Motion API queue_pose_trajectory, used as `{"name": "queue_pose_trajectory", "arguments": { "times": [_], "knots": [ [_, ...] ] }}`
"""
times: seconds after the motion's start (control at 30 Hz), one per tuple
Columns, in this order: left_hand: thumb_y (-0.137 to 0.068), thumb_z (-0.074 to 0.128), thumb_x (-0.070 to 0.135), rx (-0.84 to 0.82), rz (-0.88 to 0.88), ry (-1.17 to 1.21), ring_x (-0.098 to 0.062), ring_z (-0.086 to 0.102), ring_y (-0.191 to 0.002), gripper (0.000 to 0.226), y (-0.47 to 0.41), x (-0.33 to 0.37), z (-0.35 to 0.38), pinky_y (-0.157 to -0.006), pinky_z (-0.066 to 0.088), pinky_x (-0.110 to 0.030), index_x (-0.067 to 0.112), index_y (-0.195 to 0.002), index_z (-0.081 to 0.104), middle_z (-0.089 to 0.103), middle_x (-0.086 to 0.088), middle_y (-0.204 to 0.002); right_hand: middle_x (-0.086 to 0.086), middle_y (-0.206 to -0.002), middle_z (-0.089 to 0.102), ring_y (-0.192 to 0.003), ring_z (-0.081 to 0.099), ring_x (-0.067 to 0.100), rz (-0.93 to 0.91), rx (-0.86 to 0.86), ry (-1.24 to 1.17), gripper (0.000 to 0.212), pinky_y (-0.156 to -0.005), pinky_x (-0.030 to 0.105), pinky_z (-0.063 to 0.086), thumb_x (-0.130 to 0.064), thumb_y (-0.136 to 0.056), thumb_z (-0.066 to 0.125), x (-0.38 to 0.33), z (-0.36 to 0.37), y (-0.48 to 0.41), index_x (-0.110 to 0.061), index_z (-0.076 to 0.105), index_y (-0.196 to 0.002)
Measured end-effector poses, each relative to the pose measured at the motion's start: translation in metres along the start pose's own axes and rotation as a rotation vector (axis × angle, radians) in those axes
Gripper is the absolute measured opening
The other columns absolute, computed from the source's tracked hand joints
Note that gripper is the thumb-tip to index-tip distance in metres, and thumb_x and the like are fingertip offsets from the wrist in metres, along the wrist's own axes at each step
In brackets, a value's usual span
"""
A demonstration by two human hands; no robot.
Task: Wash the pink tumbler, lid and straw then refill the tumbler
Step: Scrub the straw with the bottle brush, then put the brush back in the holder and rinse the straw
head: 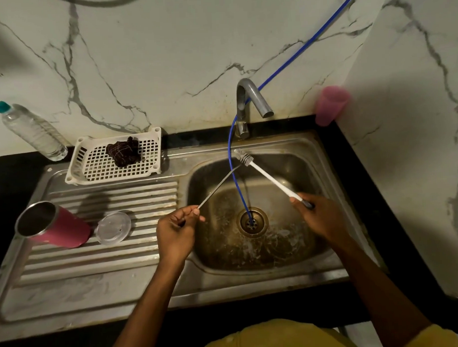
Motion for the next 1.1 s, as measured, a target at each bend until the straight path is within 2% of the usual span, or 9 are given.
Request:
{"name": "queue_pose_trajectory", "arguments": {
  "times": [0.1,0.2,0.33,0.47,0.53,0.67,0.77,0.93,1.1],
  "knots": [
    [-0.096,0.065,0.008,0.014,-0.036,0.039,0.005,0.062,-0.06,0.012,-0.002,-0.005,0.002,-0.073,0.048,-0.03,0.013,-0.099,0.075,0.073,0.006,-0.065,-0.003,-0.082,0.071,-0.084,0.068,0.017,0.009,-0.02,-0.05,0.017,-0.079,0.036,0.052,-0.042,-0.098,0.06,0.006,0.001,-0.001,-0.035,0.073,-0.106],
    [-0.097,0.064,0.007,0.024,-0.054,0.079,0.004,0.064,-0.061,0.011,-0.001,-0.006,0.006,-0.068,0.05,-0.022,0.01,-0.101,0.074,0.071,0.006,-0.063,-0.004,-0.076,0.064,-0.064,0.062,0.001,-0.033,-0.095,-0.26,0.034,-0.063,0.029,0.051,-0.021,-0.102,0.057,0.007,0.001,0.0,-0.038,0.057,-0.131],
    [-0.097,0.063,0.007,0.028,-0.071,0.095,0.003,0.064,-0.061,0.011,-0.003,-0.008,0.013,-0.06,0.047,-0.009,0.011,-0.1,0.073,0.072,0.006,-0.063,0.015,-0.08,0.059,-0.049,0.057,0.012,0.089,-0.349,-0.636,0.041,-0.044,0.024,0.047,-0.004,-0.105,0.044,-0.002,-0.004,0.008,-0.028,0.049,-0.137],
    [-0.096,0.065,0.009,0.024,-0.067,0.085,0.002,0.066,-0.064,0.012,-0.005,-0.004,0.02,-0.062,0.049,-0.016,0.016,-0.097,0.074,0.074,0.004,-0.068,0.025,-0.101,0.067,-0.067,0.071,0.028,0.182,-0.563,-0.935,0.026,-0.057,0.03,0.059,-0.019,-0.104,0.044,-0.005,-0.017,0.006,-0.018,0.061,-0.123],
    [-0.096,0.065,0.01,0.027,-0.064,0.073,0.001,0.068,-0.068,0.012,-0.008,-0.001,0.025,-0.065,0.049,-0.02,0.018,-0.096,0.074,0.075,0.002,-0.074,0.026,-0.112,0.069,-0.077,0.072,0.034,0.108,-0.615,-0.994,0.045,-0.063,0.033,0.058,-0.041,-0.094,0.045,-0.006,-0.03,0.0,-0.017,0.06,-0.128],
    [-0.096,0.064,0.009,0.029,-0.051,0.074,0.005,0.068,-0.068,0.013,-0.015,0.007,0.036,-0.062,0.05,-0.012,0.019,-0.096,0.073,0.074,0.003,-0.078,0.022,-0.105,0.074,-0.068,0.066,0.019,-0.146,-0.462,-0.758,0.045,-0.062,0.022,0.048,-0.019,-0.095,0.043,-0.008,-0.05,-0.024,-0.002,0.048,-0.136],
    [-0.096,0.064,0.007,0.0,-0.023,0.066,0.005,0.068,-0.069,0.013,-0.017,0.015,0.047,-0.063,0.051,-0.011,0.018,-0.096,0.073,0.074,0.004,-0.079,0.005,-0.076,0.077,-0.063,0.067,0.008,-0.213,-0.275,-0.475,0.023,-0.068,0.021,0.049,-0.007,-0.095,0.064,-0.018,-0.064,-0.043,-0.01,0.065,-0.118],
    [-0.094,0.067,0.007,-0.031,-0.001,0.036,-0.011,0.068,-0.08,0.016,-0.026,0.026,0.068,-0.076,0.051,-0.029,0.022,-0.092,0.073,0.076,-0.004,-0.089,-0.001,-0.09,0.075,-0.085,0.072,0.019,-0.385,0.004,-0.278,0.006,-0.082,0.046,0.059,-0.053,-0.086,0.069,-0.04,-0.107,-0.083,-0.053,0.068,-0.091],
    [-0.096,0.065,0.008,-0.061,0.082,-0.006,-0.009,0.066,-0.077,0.012,-0.025,0.053,0.096,-0.06,0.049,-0.008,0.006,-0.103,0.074,0.074,-0.002,-0.087,-0.002,-0.085,0.072,-0.08,0.069,0.014,-0.412,0.271,-0.173,0.044,-0.077,0.031,0.056,-0.057,-0.088,0.064,-0.065,-0.169,-0.14,-0.015,0.074,-0.099]
  ]
}}
Point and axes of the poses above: each hand's wrist, its own y-axis away from the middle knuckle, its own z-axis out of the palm, x = y × z, the point moved 3 cm from there along -y, towards the middle knuckle
